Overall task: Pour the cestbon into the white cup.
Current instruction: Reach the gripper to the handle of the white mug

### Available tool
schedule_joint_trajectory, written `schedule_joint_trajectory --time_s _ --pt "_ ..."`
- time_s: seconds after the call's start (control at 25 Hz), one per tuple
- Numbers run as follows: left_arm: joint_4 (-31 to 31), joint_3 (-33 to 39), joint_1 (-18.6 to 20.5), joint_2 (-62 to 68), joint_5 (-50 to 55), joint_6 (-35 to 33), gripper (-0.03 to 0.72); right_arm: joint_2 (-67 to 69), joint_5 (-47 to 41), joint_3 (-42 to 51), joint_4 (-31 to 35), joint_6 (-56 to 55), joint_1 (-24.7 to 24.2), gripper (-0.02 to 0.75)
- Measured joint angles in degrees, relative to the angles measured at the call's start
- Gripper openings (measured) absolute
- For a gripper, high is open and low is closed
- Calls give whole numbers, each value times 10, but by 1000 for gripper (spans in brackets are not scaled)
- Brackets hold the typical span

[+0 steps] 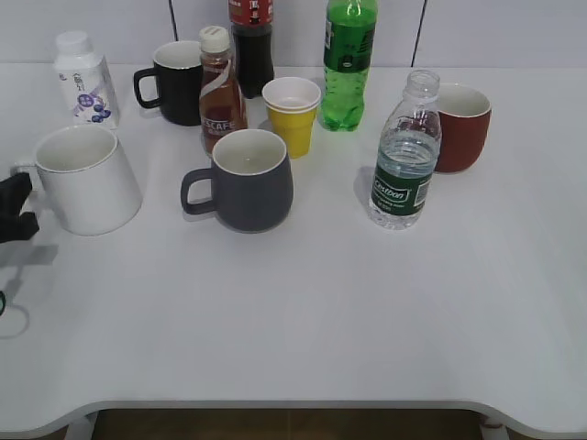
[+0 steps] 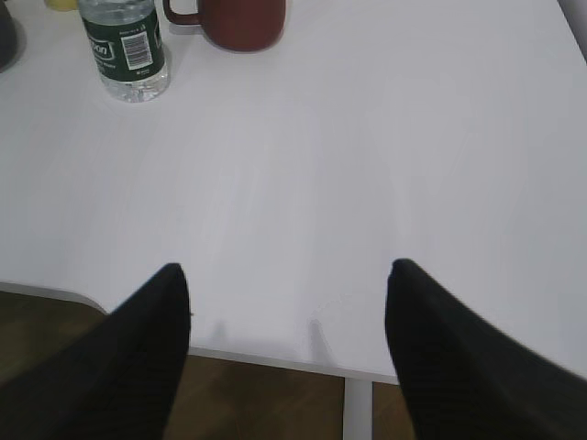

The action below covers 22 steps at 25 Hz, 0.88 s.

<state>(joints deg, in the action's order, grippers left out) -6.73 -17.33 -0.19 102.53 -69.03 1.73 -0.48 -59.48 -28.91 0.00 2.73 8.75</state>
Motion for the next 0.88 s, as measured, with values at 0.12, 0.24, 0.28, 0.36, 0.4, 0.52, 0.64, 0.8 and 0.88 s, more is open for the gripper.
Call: schedule_joint_trajectory --time_s 0.12,0.24,0.28,0.36,0.4,0.52,0.64,0.8,0.88 --pt "0 -24 0 0 22 0 328 0 0 0 0 0 0 503" --pt "0 -55 0 1 68 0 307 0 0 0 0 0 0 503" --pt "-1 -65 0 4 77 0 295 0 0 0 0 -1 0 503" --pt "-1 -80 0 11 86 0 269 0 0 0 0 -1 0 503" --pt "-1 -88 0 16 89 0 257 0 0 0 0 -1 0 503" --pt "-16 -103 0 32 96 0 235 0 0 0 0 -1 0 502" --pt "-38 -113 0 48 97 0 172 0 0 0 0 -1 0 503" --pt "-47 -116 1 50 93 3 41 0 0 0 0 -1 0 503" --pt "-48 -116 1 50 92 4 41 0 0 0 0 -1 0 503"
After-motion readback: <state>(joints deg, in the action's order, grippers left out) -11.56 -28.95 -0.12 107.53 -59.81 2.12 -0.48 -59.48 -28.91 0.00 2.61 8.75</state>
